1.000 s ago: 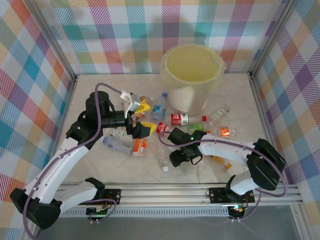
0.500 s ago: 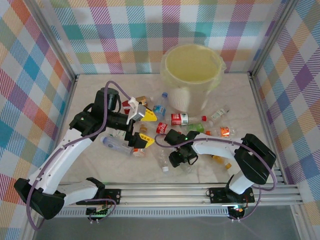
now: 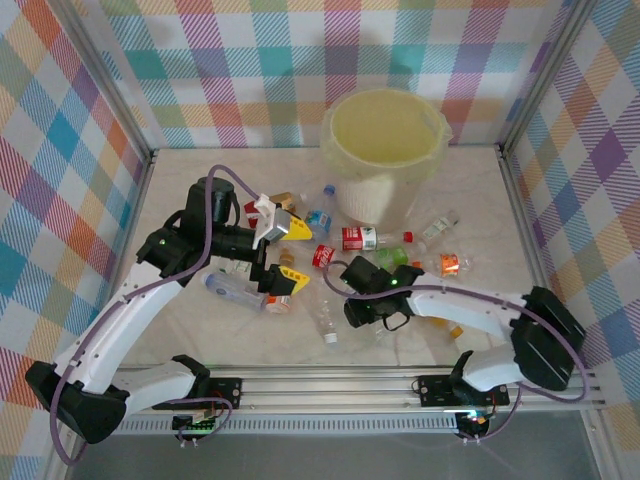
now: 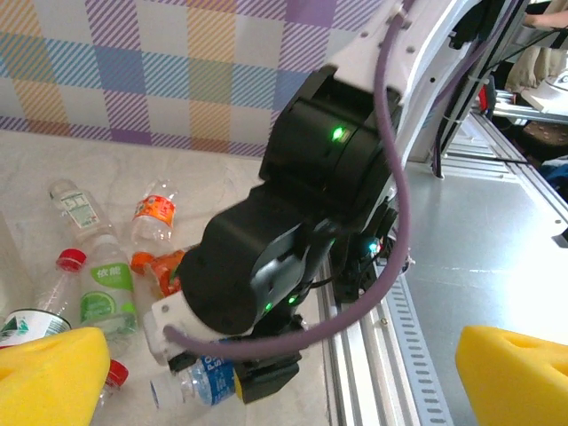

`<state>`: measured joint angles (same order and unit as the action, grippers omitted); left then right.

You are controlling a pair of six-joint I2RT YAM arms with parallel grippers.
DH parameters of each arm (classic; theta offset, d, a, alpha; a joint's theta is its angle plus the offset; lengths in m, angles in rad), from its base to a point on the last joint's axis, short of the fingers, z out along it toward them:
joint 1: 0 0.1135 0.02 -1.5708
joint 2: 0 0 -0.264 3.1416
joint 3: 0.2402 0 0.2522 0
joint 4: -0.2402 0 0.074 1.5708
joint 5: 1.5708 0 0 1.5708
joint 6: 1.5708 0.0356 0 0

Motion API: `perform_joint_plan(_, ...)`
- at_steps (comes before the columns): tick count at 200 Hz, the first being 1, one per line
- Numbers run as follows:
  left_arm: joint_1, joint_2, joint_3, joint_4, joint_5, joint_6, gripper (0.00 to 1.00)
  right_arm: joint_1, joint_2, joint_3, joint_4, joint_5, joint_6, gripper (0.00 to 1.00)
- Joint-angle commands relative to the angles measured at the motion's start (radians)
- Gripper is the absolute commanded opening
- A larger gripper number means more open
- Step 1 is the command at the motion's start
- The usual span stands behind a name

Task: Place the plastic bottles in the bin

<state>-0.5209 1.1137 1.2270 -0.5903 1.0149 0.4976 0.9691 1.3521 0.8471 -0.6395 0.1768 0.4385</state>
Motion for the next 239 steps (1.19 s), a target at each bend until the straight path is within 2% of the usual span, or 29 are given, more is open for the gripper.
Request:
perform_joint_plan(1, -0.014, -0.026, -0.026, 0.058, -0.017, -0.036, 1.0, 0.004, -0.081, -0.011, -0.005, 0.03, 0.034, 0.48)
perform_joint_plan(51, -0.014, -0.091, -0.09, 0.2, -0.116, -0.151, 1.0, -0.01, -0.226, 0.045, -0.011, 0.082, 0.03, 0.48)
perform_joint_plan(105, -0.015, -0.199, -0.193, 0.407, -0.273, -0.28, 1.0, -0.064, -0.291, 0.237, -0.011, 0.104, -0.051, 0.47)
perform_joint_plan(159, -0.014, -0.275, -0.271, 0.525, -0.413, -0.351, 1.0, -0.149, -0.208, 0.492, 0.015, 0.095, -0.165, 0.46)
perform_joint_plan(239, -0.014, -0.272, -0.293, 0.548, -0.493, -0.38, 1.0, -0.324, 0.034, 0.831, 0.08, 0.087, -0.233, 0.44)
